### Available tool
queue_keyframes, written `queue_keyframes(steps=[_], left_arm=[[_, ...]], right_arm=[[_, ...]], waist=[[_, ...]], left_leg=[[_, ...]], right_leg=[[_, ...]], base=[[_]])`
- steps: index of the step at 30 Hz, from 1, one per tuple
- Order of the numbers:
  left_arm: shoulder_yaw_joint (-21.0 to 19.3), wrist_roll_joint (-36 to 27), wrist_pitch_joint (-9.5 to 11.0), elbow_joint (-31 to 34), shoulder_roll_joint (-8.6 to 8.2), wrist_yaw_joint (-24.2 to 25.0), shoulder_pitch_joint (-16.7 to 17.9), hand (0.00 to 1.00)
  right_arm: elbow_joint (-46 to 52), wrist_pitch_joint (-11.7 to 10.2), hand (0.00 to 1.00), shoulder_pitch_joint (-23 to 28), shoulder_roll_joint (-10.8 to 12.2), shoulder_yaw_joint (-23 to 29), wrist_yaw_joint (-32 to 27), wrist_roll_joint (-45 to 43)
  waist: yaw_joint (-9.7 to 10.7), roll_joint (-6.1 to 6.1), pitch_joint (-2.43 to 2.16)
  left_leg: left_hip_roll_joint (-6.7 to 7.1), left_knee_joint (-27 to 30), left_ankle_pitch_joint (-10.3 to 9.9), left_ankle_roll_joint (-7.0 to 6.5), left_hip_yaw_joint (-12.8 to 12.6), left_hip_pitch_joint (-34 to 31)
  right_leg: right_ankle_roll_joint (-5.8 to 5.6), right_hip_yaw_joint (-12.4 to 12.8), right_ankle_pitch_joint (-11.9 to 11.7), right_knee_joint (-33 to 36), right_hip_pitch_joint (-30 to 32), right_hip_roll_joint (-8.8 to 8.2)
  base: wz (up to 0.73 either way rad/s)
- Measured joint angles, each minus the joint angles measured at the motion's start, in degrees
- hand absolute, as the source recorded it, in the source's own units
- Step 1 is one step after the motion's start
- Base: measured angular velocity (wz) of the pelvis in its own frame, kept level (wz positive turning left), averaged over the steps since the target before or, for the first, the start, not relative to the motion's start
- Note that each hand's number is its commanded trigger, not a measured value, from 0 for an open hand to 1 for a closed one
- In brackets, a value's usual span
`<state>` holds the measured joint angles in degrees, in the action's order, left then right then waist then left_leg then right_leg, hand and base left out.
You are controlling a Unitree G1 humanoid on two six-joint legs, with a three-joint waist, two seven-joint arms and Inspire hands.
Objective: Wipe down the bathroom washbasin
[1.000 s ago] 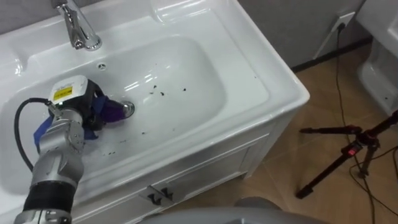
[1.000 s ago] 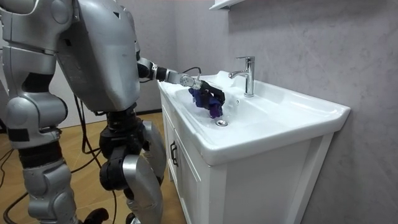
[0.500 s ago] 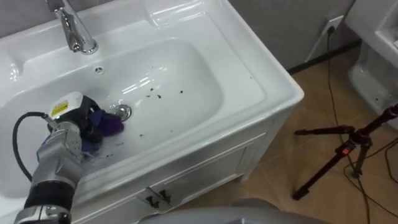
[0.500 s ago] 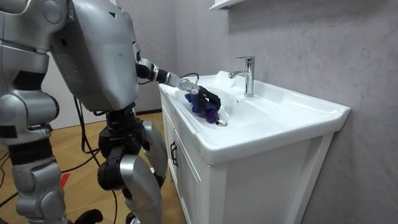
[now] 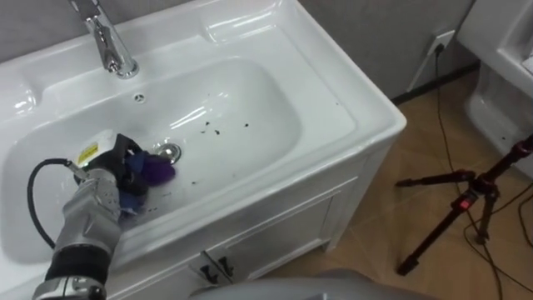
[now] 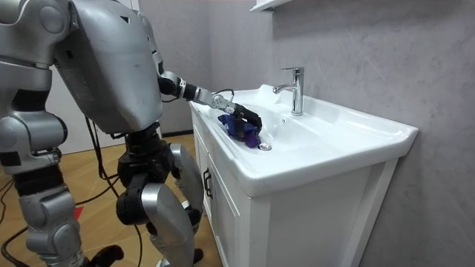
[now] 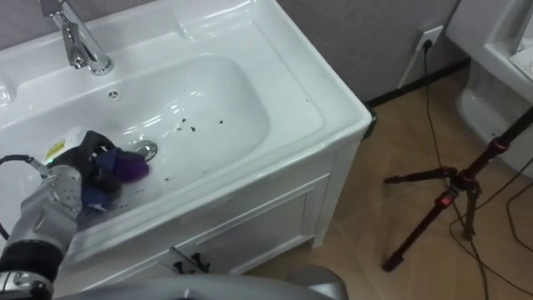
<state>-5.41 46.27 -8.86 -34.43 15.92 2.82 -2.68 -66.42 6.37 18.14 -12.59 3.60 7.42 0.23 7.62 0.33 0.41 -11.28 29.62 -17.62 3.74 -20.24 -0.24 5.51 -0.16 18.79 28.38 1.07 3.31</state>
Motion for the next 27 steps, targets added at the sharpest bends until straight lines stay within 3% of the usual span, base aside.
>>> queue_keyframes(steps=[3,5,11,14,17,20,24,27], left_arm=[[0.03,-4.33,0.01,0.01,-0.33,-0.08,0.0,1.0],[0.0,-5.87,0.01,0.02,-1.4,-0.51,0.0,1.0],[0.43,-6.32,0.56,0.26,-3.43,-1.09,-0.35,1.0],[1.92,-6.29,0.54,1.59,-3.56,-0.78,-0.38,1.0],[4.42,-7.36,0.67,3.66,-5.0,-0.67,-0.43,1.0],[6.83,-8.23,1.23,5.16,-6.4,0.12,-0.56,1.0],[10.51,-8.6,1.86,7.69,-6.49,1.93,-0.86,1.0],[11.13,-8.58,1.87,8.09,-6.5,2.59,-1.34,1.0]], right_arm=[[-0.07,-0.01,0.0,-0.09,0.06,-0.05,-0.55,-0.61],[-0.35,-0.01,0.0,-0.05,0.12,-0.1,-0.58,-0.7],[0.27,0.03,0.0,-1.21,1.42,-0.56,-0.51,-0.57],[2.36,-0.21,0.0,-1.1,1.59,-2.68,-1.07,-0.5],[2.64,-0.8,0.0,-1.25,1.56,-4.73,-1.01,-0.53],[2.69,-1.68,0.0,-1.59,1.76,-5.18,-0.84,-1.31],[2.3,-1.56,0.0,-1.79,1.67,-5.2,0.07,-1.58],[2.12,-1.28,0.0,-1.57,1.67,-5.17,1.05,-2.88]], waist=[[0.25,-0.06,-0.03],[0.3,-0.2,-0.03],[0.08,-1.73,-0.1],[0.22,-2.21,0.14],[0.51,-2.66,0.44],[1.58,-2.67,0.44],[3.57,-2.46,0.39],[4.8,-2.36,0.39]], left_leg=[[0.13,0.12,0.1,0.1,0.12,0.03],[0.26,-0.07,0.12,0.1,0.09,0.49],[0.95,-0.54,0.13,0.08,0.06,1.51],[0.94,-0.07,0.12,0.07,0.16,1.31],[0.7,0.84,0.11,0.04,0.15,0.62],[0.08,1.37,0.05,-0.03,-0.07,0.32],[-0.34,2.29,0.05,-0.03,-0.36,-0.48],[-0.42,2.24,0.05,-0.03,-1.39,-0.31]], right_leg=[[0.06,0.02,0.0,-0.05,-0.09,-0.08],[0.05,0.02,0.0,-0.34,-0.55,-0.18],[-0.38,0.78,0.38,-0.4,-1.13,-0.45],[-0.53,1.02,0.34,-0.65,-1.26,-0.42],[-0.74,0.99,0.21,-0.74,-1.12,-0.41],[-0.79,0.94,0.23,-0.83,-1.12,-0.34],[-0.7,0.93,0.2,-0.72,-0.69,-0.1],[-0.59,1.02,0.12,-0.62,-0.55,-0.09]], base=[[0.0],[0.0],[-0.04],[-0.01],[0.04],[0.0],[0.02],[-0.06]])
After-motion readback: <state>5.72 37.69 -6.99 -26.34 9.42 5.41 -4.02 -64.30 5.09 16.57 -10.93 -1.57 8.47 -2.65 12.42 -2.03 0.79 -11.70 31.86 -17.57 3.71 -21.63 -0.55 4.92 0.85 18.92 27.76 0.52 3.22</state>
